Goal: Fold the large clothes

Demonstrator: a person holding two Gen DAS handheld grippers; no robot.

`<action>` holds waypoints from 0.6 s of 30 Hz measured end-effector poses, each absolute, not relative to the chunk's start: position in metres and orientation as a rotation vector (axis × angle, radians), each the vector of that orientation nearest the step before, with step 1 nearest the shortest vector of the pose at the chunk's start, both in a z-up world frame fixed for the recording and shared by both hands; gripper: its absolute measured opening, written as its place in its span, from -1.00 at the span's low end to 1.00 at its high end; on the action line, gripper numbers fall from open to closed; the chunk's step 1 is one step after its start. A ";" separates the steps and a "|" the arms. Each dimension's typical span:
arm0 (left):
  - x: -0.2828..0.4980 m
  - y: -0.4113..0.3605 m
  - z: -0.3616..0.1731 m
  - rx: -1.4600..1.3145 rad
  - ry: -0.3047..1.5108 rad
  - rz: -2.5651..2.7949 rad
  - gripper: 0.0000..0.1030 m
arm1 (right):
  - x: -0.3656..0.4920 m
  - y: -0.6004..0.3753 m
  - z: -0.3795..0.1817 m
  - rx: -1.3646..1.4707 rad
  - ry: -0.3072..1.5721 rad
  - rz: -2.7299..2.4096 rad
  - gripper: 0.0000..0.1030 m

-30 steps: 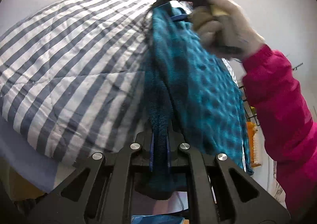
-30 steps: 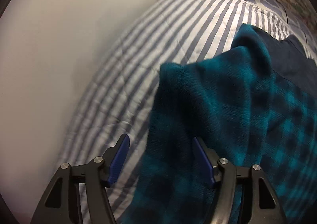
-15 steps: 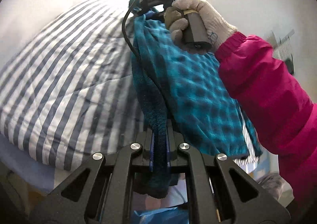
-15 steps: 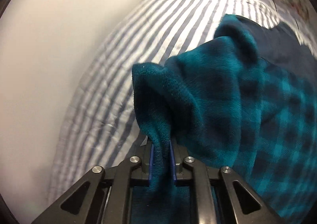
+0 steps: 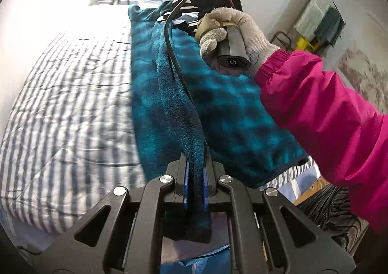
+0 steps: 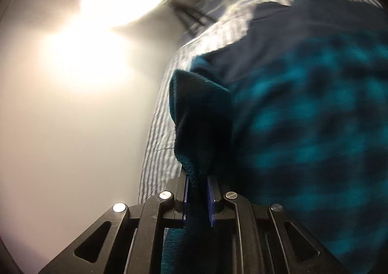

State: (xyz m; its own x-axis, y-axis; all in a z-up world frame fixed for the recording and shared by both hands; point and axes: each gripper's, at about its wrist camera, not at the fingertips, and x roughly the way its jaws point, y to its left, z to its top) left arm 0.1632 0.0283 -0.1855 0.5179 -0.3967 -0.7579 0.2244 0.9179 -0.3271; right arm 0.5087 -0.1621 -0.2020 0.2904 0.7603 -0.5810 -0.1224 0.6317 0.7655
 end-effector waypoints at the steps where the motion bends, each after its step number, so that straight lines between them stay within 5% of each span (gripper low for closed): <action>1: 0.166 0.022 -0.188 -0.188 0.965 -0.382 -0.88 | 0.510 -0.173 -0.209 0.687 1.141 0.643 -0.80; 9: 0.183 -0.015 -0.206 -0.141 1.036 -0.424 -0.87 | 0.520 -0.195 -0.252 0.660 1.224 0.567 -0.77; 14: 0.180 -0.023 -0.215 -0.131 1.066 -0.455 -0.64 | 0.507 -0.211 -0.237 0.575 1.176 0.562 -0.31; 18: 0.164 -0.020 -0.206 -0.177 1.043 -0.547 -0.55 | 0.493 -0.237 -0.196 0.561 1.110 0.578 -0.30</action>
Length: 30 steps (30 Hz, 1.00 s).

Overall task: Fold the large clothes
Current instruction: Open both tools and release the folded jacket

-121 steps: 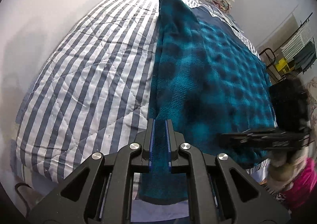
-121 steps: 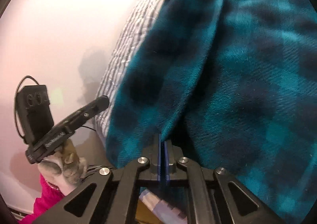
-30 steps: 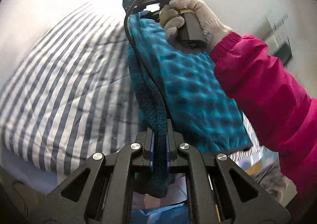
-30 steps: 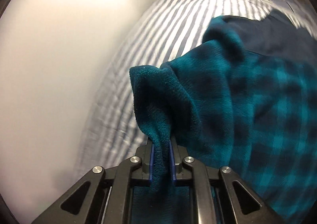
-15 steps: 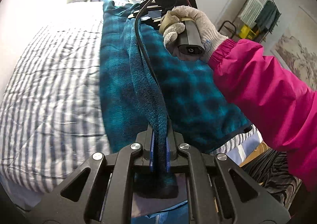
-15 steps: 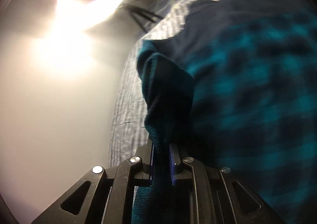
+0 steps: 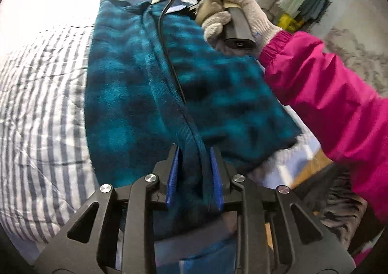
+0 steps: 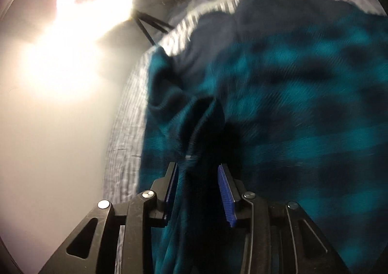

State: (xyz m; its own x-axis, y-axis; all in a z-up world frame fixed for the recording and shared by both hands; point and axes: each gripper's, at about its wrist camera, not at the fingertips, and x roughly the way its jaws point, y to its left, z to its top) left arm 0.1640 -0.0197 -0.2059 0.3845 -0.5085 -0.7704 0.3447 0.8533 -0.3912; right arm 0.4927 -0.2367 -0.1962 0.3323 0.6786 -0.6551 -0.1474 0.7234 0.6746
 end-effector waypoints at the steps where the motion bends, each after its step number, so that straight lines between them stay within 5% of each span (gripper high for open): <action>1: 0.157 -0.017 -0.201 -0.200 1.033 -0.590 -0.54 | 0.481 -0.244 -0.182 0.552 1.087 0.586 -0.30; 11: 0.134 0.034 -0.153 -0.251 0.886 -0.499 -0.55 | 0.354 -0.314 -0.071 0.443 0.908 0.625 -0.29; 27: 0.193 -0.045 -0.260 0.016 1.191 -0.433 -0.55 | 0.257 -0.419 -0.076 0.353 0.788 0.325 -0.29; 30: 0.191 -0.051 -0.260 0.069 1.173 -0.434 -0.55 | 0.251 -0.452 -0.087 0.366 0.781 0.253 -0.14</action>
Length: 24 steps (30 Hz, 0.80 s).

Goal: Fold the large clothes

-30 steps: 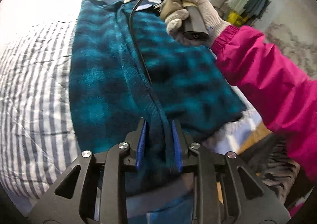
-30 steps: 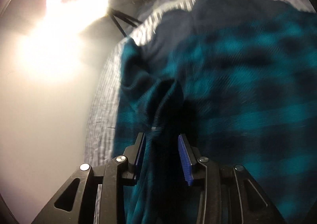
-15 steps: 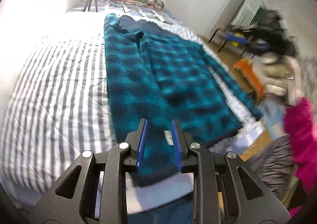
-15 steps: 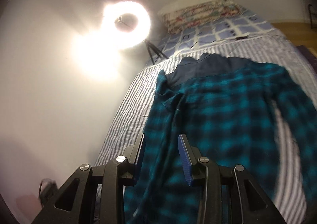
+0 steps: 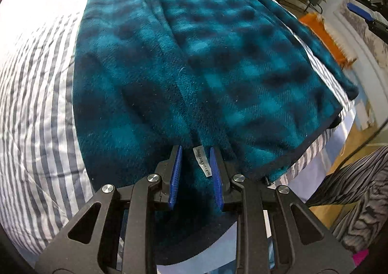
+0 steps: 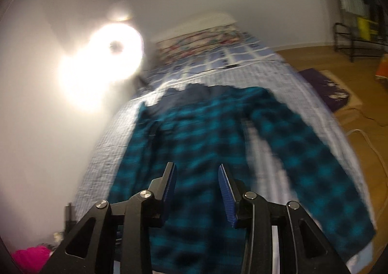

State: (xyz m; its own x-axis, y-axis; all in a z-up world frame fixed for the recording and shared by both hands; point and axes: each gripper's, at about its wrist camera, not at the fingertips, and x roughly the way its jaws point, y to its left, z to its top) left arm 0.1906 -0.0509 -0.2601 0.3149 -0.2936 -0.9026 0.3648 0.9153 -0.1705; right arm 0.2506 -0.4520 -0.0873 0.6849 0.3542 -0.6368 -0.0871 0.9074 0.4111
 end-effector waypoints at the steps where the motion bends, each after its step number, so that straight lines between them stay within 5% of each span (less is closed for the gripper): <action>1: 0.189 -0.052 -0.258 0.081 1.170 -0.434 -0.55 | 0.248 -0.463 -0.092 0.377 0.778 0.238 0.00; 3: 0.187 -0.052 -0.252 0.077 1.164 -0.434 -0.55 | 0.244 -0.482 -0.100 0.368 0.777 0.202 0.14; 13: 0.194 -0.077 -0.174 -0.054 0.957 -0.551 -0.55 | 0.223 -0.601 -0.153 0.540 0.880 0.038 0.13; 24: 0.232 -0.144 -0.163 -0.086 0.962 -0.773 -0.55 | 0.213 -0.674 -0.205 0.630 0.994 -0.146 0.08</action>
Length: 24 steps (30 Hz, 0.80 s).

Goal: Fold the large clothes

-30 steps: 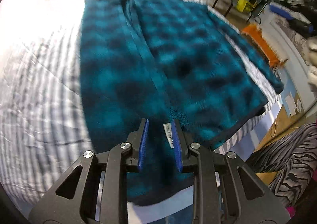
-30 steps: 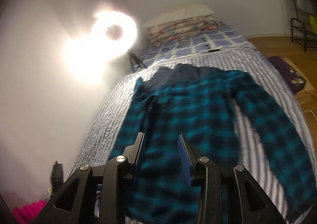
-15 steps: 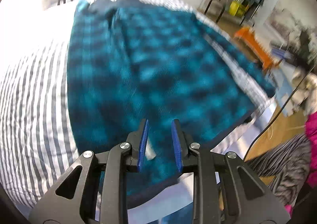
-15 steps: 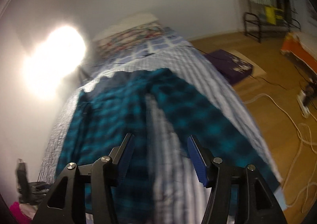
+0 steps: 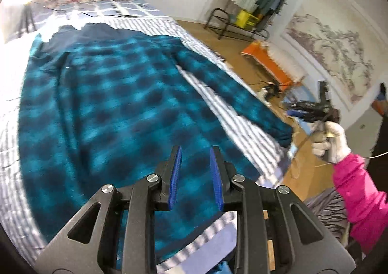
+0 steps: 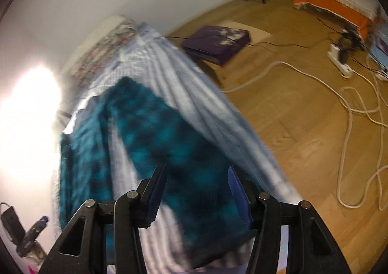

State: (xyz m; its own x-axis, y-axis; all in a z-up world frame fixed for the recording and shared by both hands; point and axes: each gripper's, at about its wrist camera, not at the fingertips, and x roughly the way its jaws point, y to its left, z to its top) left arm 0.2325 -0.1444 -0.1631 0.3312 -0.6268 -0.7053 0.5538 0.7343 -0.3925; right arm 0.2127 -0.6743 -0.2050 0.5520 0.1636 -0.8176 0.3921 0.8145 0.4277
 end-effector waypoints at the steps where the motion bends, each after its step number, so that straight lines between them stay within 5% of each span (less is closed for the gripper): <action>1: 0.232 -0.145 -0.165 -0.087 0.961 -0.779 -0.55 | 0.213 -0.679 -0.210 0.628 1.007 -0.168 0.08; 10: 0.237 -0.133 -0.181 -0.105 1.001 -0.737 -0.55 | 0.202 -0.696 -0.245 0.638 1.115 -0.231 0.07; 17: 0.239 -0.134 -0.181 -0.097 0.988 -0.717 -0.55 | 0.191 -0.696 -0.244 0.646 1.111 -0.219 -0.75; 24: 0.239 -0.140 -0.183 -0.071 0.979 -0.713 -0.55 | 0.180 -0.671 -0.204 0.558 1.014 -0.211 -0.89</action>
State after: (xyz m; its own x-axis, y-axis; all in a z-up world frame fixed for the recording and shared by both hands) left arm 0.2389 -0.1400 -0.1833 0.3522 -0.5811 -0.7337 0.5197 0.7734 -0.3630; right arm 0.1802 -0.6710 -0.2043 0.5228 0.0862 -0.8481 0.4176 0.8414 0.3430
